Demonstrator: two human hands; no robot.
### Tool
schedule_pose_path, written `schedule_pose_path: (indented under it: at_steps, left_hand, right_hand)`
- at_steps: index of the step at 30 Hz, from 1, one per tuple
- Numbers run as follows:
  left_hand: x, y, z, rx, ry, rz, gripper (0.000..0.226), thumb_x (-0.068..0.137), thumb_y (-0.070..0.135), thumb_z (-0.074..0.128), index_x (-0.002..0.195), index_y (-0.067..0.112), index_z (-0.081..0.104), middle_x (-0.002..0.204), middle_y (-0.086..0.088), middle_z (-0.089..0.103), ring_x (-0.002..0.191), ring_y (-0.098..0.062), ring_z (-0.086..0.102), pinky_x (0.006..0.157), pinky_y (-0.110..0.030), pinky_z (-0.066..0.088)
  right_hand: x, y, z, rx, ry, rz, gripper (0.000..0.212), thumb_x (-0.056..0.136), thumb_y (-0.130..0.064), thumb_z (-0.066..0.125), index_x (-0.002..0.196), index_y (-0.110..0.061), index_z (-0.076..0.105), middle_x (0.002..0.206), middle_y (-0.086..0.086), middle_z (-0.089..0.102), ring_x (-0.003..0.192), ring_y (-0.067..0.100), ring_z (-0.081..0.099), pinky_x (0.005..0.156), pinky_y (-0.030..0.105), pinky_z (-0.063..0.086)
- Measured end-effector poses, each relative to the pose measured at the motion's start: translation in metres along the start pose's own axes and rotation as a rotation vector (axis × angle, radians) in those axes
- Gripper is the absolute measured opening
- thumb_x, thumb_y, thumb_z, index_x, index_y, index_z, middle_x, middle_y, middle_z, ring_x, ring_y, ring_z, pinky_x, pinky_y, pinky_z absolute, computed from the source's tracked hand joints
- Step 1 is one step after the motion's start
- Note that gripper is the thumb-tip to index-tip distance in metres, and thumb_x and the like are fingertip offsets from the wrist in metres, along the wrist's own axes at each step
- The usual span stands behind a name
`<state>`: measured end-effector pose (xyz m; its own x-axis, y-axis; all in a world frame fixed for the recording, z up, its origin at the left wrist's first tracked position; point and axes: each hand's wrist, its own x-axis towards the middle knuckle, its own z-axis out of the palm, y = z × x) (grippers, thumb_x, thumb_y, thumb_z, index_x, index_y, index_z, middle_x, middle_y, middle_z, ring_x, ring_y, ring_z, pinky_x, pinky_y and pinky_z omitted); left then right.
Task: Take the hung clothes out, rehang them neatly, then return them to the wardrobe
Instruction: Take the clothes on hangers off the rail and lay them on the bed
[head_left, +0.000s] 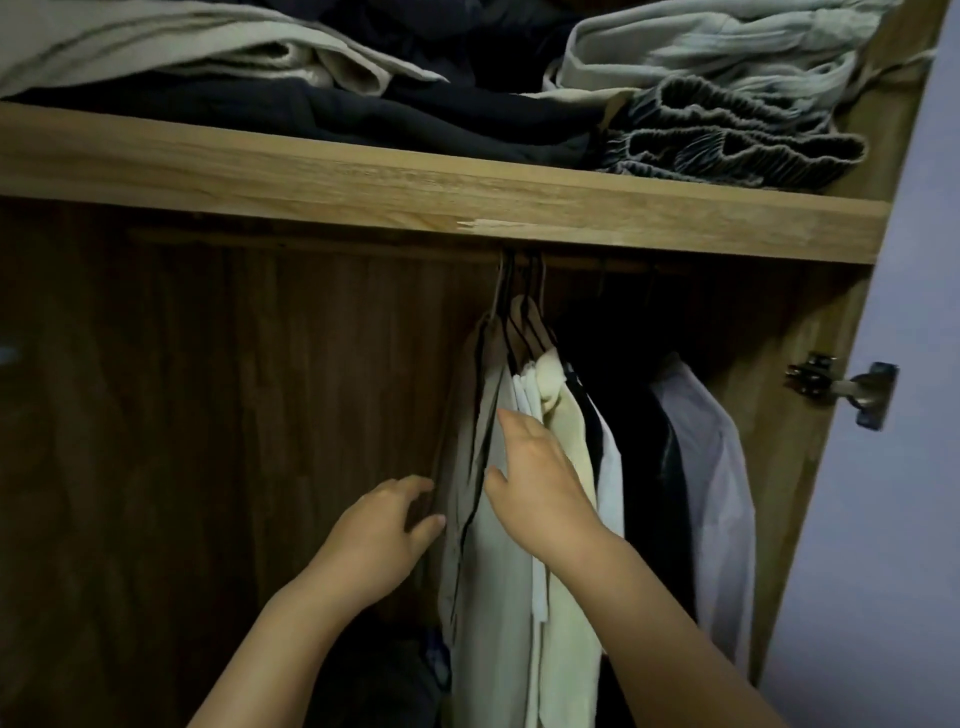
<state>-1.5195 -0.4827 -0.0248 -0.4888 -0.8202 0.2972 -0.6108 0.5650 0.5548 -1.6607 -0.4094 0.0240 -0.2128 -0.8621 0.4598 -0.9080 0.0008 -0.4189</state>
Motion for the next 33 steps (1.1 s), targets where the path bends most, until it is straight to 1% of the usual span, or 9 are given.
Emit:
schedule_pose_path:
  at_steps: [6, 8, 12, 17, 21, 23, 26, 30, 33]
  left_hand:
    - [0.056, -0.039, -0.024, -0.027, 0.02, 0.042, 0.048, 0.091, 0.038, 0.052, 0.137, 0.03, 0.039, 0.136, 0.006, 0.046, 0.12, -0.008, 0.047, 0.093, -0.019, 0.039]
    - [0.069, -0.048, -0.028, -0.051, 0.022, 0.059, 0.048, 0.091, 0.038, 0.052, 0.137, 0.03, 0.039, 0.137, 0.006, 0.046, 0.119, -0.008, 0.047, 0.094, -0.02, 0.04]
    - [0.087, -0.061, -0.029, -0.112, 0.021, 0.093, 0.047, 0.09, 0.035, 0.053, 0.135, 0.032, 0.041, 0.136, 0.008, 0.046, 0.116, -0.006, 0.049, 0.088, -0.016, 0.039]
    - [0.1, -0.074, -0.03, -0.159, 0.048, 0.104, 0.044, 0.09, 0.032, 0.055, 0.132, 0.032, 0.043, 0.132, 0.009, 0.048, 0.107, 0.0, 0.047, 0.082, -0.014, 0.037]
    - [0.104, -0.083, -0.035, -0.179, 0.066, 0.103, 0.043, 0.09, 0.031, 0.055, 0.132, 0.032, 0.044, 0.131, 0.009, 0.049, 0.107, 0.0, 0.048, 0.08, -0.013, 0.037]
    - [0.104, -0.086, -0.038, -0.179, 0.086, 0.105, 0.044, 0.09, 0.03, 0.055, 0.132, 0.031, 0.044, 0.132, 0.009, 0.049, 0.105, 0.0, 0.047, 0.078, -0.013, 0.036]
    - [0.102, -0.087, -0.041, -0.177, 0.107, 0.11, 0.044, 0.09, 0.029, 0.055, 0.132, 0.031, 0.044, 0.132, 0.009, 0.049, 0.104, 0.0, 0.047, 0.083, -0.015, 0.036]
    - [0.098, -0.084, -0.042, -0.18, 0.114, 0.124, 0.042, 0.09, 0.027, 0.056, 0.131, 0.03, 0.046, 0.129, 0.008, 0.051, 0.104, -0.001, 0.049, 0.084, -0.016, 0.037]
    - [0.095, -0.078, -0.04, -0.184, 0.124, 0.141, 0.039, 0.09, 0.027, 0.056, 0.128, 0.029, 0.05, 0.125, 0.009, 0.053, 0.101, -0.001, 0.051, 0.079, -0.015, 0.038]
  right_hand:
    - [0.054, 0.001, 0.038, -0.167, 0.056, 0.193, 0.053, 0.093, -0.011, 0.044, 0.142, -0.01, 0.026, 0.135, 0.011, 0.04, 0.126, 0.024, 0.035, 0.101, 0.028, 0.031]
    - [0.068, -0.001, 0.047, -0.08, 0.068, 0.253, 0.053, 0.093, -0.012, 0.044, 0.143, -0.008, 0.027, 0.13, 0.013, 0.047, 0.12, 0.025, 0.044, 0.097, 0.03, 0.037]
    - [0.099, -0.003, 0.06, 0.29, 0.113, 0.361, 0.043, 0.091, -0.012, 0.048, 0.133, -0.007, 0.043, 0.111, 0.011, 0.063, 0.088, 0.017, 0.061, 0.066, 0.02, 0.05]
    - [0.13, -0.007, 0.079, 0.777, 0.148, 0.438, 0.055, 0.088, 0.003, 0.046, 0.139, -0.017, 0.038, 0.129, 0.007, 0.054, 0.115, 0.023, 0.054, 0.097, 0.038, 0.048]
    - [0.148, -0.013, 0.074, 1.007, 0.322, 0.432, 0.058, 0.084, 0.015, 0.032, 0.13, -0.015, 0.051, 0.118, 0.01, 0.062, 0.109, 0.028, 0.059, 0.096, 0.045, 0.049]
    - [0.15, -0.015, 0.065, 1.135, 0.362, 0.392, 0.063, 0.08, 0.019, 0.029, 0.125, -0.017, 0.056, 0.111, 0.006, 0.065, 0.103, 0.019, 0.063, 0.089, 0.036, 0.054]
    - [0.142, -0.019, 0.056, 1.246, 0.361, 0.349, 0.067, 0.077, 0.021, 0.029, 0.112, -0.028, 0.059, 0.09, -0.007, 0.069, 0.076, 0.001, 0.068, 0.063, 0.017, 0.055]
    - [0.111, -0.017, 0.049, 1.291, 0.273, 0.304, 0.068, 0.074, 0.022, 0.027, 0.12, -0.016, 0.061, 0.109, 0.011, 0.068, 0.103, 0.027, 0.065, 0.089, 0.043, 0.053]
    - [0.083, -0.004, 0.038, 1.268, 0.175, 0.24, 0.071, 0.071, 0.023, 0.026, 0.111, -0.021, 0.065, 0.104, 0.011, 0.071, 0.098, 0.029, 0.067, 0.078, 0.041, 0.057]
